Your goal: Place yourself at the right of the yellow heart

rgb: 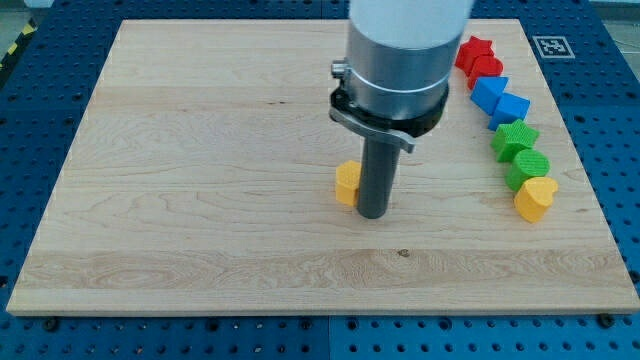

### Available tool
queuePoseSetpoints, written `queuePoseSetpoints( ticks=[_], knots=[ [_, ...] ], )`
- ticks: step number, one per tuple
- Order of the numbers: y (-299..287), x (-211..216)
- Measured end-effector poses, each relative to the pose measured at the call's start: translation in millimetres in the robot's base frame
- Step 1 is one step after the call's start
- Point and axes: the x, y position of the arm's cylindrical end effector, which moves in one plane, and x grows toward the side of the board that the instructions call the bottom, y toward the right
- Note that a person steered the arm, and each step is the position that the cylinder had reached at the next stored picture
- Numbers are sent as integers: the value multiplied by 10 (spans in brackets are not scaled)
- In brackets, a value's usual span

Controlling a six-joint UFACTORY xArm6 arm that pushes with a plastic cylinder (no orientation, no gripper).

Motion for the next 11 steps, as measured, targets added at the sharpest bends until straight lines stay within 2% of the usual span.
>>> queuePoseSetpoints(
  ticks=[2,5,6,7,8,9,10,11],
  knots=[
    [1113,474],
    [1391,734],
    [1775,957],
    [2031,962],
    [2646,649],
    [2869,120],
    [2629,-116],
    [2219,-154]
  ],
)
